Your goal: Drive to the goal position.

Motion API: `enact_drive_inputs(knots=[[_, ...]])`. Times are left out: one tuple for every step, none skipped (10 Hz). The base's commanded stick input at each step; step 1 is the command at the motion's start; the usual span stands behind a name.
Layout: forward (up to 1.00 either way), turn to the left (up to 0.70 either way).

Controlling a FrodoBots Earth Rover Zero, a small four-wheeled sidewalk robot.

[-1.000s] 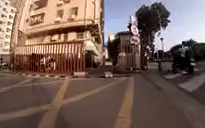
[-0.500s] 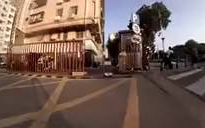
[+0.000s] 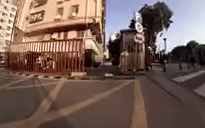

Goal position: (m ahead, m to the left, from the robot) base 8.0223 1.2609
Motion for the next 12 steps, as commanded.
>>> enact_drive_inputs(knots=[[0.45, 0.0], [0.45, 0.0], [0.45, 0.0], [0.45, 0.0], [0.45, 0.0], [0.45, 0.0], [0.45, 0.0], [0.45, 0.0], [0.45, 0.0], [0.45, 0.0], [0.45, 0.0], [0.45, 0.0]])
